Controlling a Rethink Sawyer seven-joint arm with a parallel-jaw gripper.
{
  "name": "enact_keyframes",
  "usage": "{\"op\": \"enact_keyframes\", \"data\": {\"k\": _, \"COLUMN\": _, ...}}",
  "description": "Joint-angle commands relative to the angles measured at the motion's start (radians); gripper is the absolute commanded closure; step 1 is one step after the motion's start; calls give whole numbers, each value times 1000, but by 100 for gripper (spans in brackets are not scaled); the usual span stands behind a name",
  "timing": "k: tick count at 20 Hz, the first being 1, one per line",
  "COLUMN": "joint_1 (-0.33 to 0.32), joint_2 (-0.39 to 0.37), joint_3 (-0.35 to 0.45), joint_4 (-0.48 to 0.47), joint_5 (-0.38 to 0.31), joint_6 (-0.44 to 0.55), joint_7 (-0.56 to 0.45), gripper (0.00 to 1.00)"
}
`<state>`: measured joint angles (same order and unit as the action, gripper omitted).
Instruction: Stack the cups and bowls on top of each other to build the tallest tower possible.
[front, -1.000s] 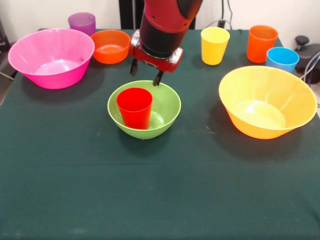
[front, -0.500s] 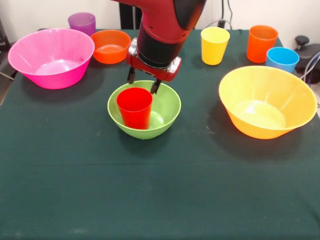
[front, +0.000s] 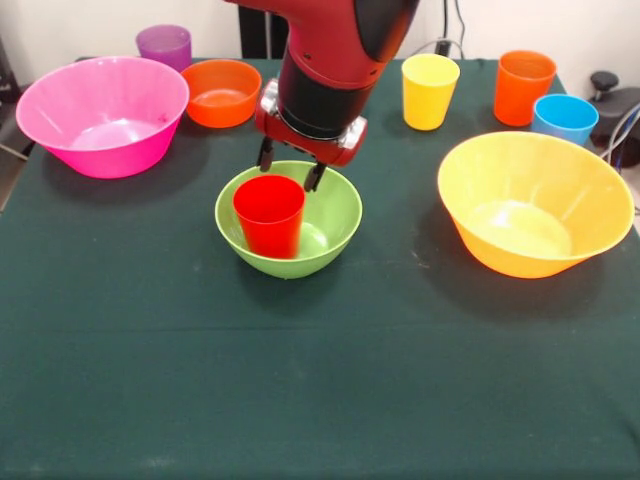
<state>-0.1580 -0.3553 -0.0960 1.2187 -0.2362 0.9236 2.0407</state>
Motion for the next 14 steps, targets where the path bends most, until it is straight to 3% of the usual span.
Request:
{"op": "enact_keyframes", "data": {"k": 1, "joint_1": 32, "joint_2": 39, "joint_3": 107, "joint_4": -33, "joint_5": 11, "joint_6": 5, "joint_7": 7, "gripper": 0}}
{"op": "enact_keyframes", "data": {"k": 14, "joint_1": 52, "joint_2": 71, "joint_3": 89, "joint_4": -73, "joint_5": 5, "joint_6": -9, "joint_7": 20, "gripper": 0}}
